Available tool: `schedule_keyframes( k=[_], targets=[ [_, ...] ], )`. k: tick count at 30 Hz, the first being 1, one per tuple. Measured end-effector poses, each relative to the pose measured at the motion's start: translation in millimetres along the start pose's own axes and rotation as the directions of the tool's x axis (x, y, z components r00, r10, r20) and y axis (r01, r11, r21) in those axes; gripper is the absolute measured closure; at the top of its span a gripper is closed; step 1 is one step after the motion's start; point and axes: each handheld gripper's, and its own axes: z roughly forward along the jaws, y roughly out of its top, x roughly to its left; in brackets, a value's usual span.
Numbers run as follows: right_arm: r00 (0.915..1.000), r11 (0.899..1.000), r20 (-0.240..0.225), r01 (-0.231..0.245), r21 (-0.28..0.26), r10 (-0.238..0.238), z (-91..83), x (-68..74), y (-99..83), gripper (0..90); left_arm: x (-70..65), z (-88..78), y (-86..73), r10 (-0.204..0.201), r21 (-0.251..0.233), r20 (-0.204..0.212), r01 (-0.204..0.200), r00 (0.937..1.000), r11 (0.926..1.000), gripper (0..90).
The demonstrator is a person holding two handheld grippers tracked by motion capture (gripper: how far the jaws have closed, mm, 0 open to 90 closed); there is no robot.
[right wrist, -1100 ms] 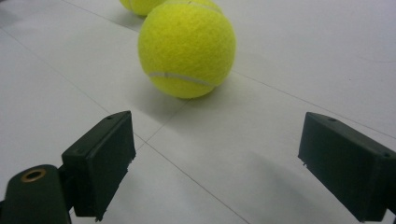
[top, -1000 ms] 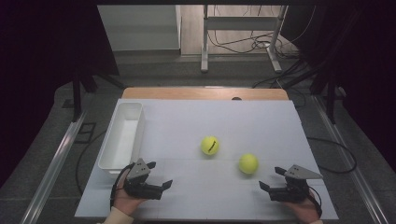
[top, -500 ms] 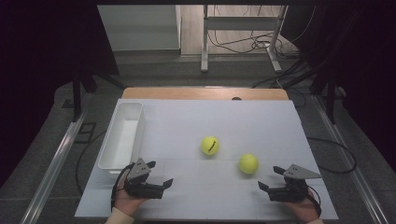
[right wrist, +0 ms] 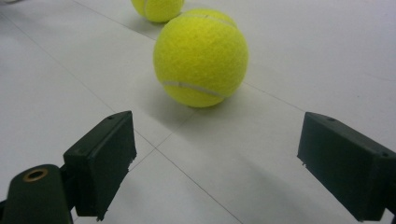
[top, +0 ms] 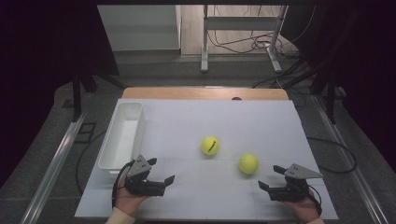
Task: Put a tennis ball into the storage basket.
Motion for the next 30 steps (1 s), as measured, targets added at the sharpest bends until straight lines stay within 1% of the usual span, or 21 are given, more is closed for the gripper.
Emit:
schedule_keyframes(
  k=[2, 3, 8, 12, 20, 25, 28, 30],
  targets=[
    [1.0, 1.0, -0.003, 0.004, 0.004, -0.004, 0.3, 0.6, -0.3, 11.9, -1.7, -0.5, 2.7, -0.002, 0.003, 0.001, 0.002, 1.0, 1.0, 6.9],
    [1.0, 1.0, -0.005, 0.007, 0.002, -0.007, 0.4, 0.9, -0.5, 12.0, -3.6, -0.9, 4.4, 0.003, 0.003, -0.007, -0.003, 1.0, 1.0, 6.8],
    [1.0, 1.0, -0.004, 0.009, -0.001, -0.009, -0.2, 1.7, -0.2, 12.0, -7.2, -1.9, 8.1, 0.018, -0.003, -0.021, -0.018, 0.9996, 0.9998, 6.9],
    [1.0, 1.0, -0.005, 0.008, -0.001, -0.008, 0.5, 1.7, -0.2, 12.0, -7.4, -1.4, 11.6, 0.023, -0.005, -0.018, -0.023, 0.9996, 0.9997, 6.9],
    [1.0, 1.0, 0.001, 0.007, 0.005, -0.007, 2.0, 1.2, -0.2, 12.1, -7.4, 5.4, 18.5, 0.026, 0.0, 0.006, -0.026, 0.9996, 0.9997, 7.0],
    [1.0, 1.0, 0.006, 0.008, 0.006, -0.008, 1.6, 0.8, -0.6, 12.2, -11.9, 13.9, 25.9, 0.054, 0.003, 0.024, -0.054, 0.9982, 0.9985, 7.1],
    [0.9999, 1.0, 0.007, 0.012, 0.006, -0.012, 1.7, 0.7, -0.3, 12.2, -13.1, 18.4, 29.3, 0.055, -0.002, 0.039, -0.055, 0.9977, 0.9985, 7.1],
    [0.9999, 1.0, 0.007, 0.014, 0.006, -0.014, 1.7, 0.7, -0.2, 12.2, -13.9, 21.0, 32.1, 0.059, -0.001, 0.041, -0.059, 0.9974, 0.9982, 7.0]
  ],
)
